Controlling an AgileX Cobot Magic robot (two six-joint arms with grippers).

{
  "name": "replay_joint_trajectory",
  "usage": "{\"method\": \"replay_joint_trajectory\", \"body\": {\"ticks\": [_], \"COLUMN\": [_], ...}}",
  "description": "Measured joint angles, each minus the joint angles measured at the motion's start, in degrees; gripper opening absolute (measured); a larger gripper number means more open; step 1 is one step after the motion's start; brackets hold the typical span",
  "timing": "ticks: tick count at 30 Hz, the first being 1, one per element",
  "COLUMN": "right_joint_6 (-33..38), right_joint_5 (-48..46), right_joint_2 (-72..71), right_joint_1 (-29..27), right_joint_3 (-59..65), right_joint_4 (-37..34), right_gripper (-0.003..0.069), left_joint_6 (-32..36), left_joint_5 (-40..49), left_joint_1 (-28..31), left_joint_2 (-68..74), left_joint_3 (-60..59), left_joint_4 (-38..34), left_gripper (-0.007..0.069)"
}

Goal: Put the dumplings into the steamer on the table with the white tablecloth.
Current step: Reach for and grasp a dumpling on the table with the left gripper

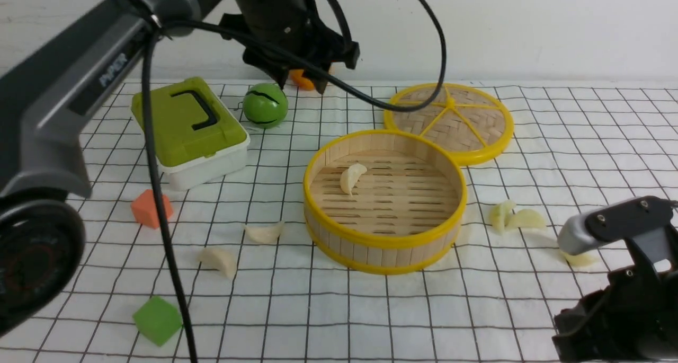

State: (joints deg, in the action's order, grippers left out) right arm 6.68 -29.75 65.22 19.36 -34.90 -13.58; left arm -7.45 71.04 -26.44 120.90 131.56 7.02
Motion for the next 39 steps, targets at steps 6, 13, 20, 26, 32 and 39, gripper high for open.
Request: {"method": "replay_joint_trajectory", "body": {"ticks": [6,13,20,26,32,39], "right_joint_6": [0.0,0.0,0.0,0.0,0.0,0.0], "right_joint_5": [-1.3,-0.7,-0.5,-0.1,0.0,0.3], "right_joint_2": [0.0,0.0,0.0,0.0,0.0,0.0], "right_joint_1": [0.0,0.0,0.0,0.0,0.0,0.0], "right_joint_3": [0.0,0.0,0.0,0.0,0.0,0.0], "right_joint_4": [0.0,-2.8,-4.2,-4.2,-4.2,-4.1], "right_gripper": [0.0062,0.0066,0.0071,0.0077,0.0085,0.0092], "left_joint_6": [1.8,6.0,16.0,20.5,15.5,8.8], "left_joint_5": [-0.2,-12.6,-19.2,-19.4,-15.6,-5.8], "left_joint_1": [1.4,1.5,1.5,1.5,1.5,2.2], "left_joint_2": [-6.0,-4.7,1.2,2.7,2.7,1.3], "left_joint_3": [-23.3,-36.4,-37.2,-37.1,-35.7,-27.9], "left_joint_4": [0.6,2.6,3.1,2.4,2.4,2.5], "left_gripper": [0.0358,0.0355,0.0355,0.0311,0.0239,0.0239]}}
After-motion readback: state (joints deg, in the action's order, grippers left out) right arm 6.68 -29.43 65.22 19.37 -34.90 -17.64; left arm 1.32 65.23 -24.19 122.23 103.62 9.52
